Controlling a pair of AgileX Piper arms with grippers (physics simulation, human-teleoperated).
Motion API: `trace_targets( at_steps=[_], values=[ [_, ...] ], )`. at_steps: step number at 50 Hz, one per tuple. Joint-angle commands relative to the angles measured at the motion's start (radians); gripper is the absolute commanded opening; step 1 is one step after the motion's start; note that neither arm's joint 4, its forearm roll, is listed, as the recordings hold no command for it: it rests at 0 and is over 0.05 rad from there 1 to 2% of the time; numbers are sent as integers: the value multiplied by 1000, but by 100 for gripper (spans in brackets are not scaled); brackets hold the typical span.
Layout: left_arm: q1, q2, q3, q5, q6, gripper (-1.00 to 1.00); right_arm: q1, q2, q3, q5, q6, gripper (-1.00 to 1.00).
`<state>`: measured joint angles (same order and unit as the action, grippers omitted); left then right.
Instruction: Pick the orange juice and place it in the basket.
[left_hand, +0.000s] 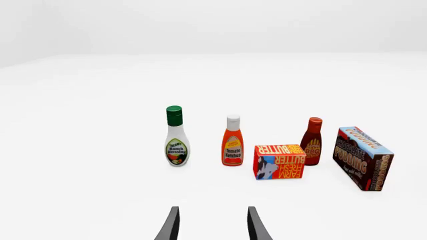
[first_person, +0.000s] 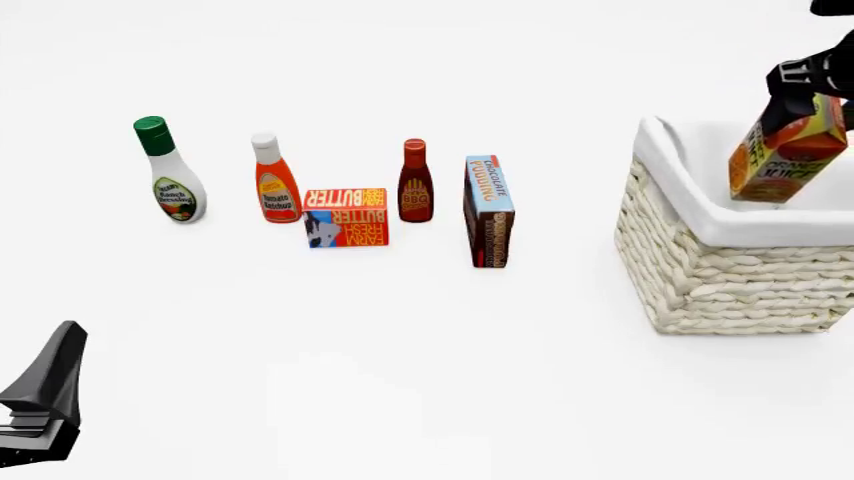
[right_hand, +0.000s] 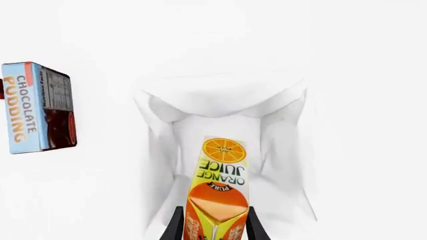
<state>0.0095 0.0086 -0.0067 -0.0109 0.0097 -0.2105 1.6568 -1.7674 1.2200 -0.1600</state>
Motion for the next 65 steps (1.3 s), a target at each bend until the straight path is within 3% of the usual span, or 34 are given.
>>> trace_targets(
  at_steps=[1,65],
  values=[
    [0,0,0,0,0,100,6,23,-16,0,25,-100],
    [0,0,0,0,0,100,16,167,-53,0,92,-100]
  ],
)
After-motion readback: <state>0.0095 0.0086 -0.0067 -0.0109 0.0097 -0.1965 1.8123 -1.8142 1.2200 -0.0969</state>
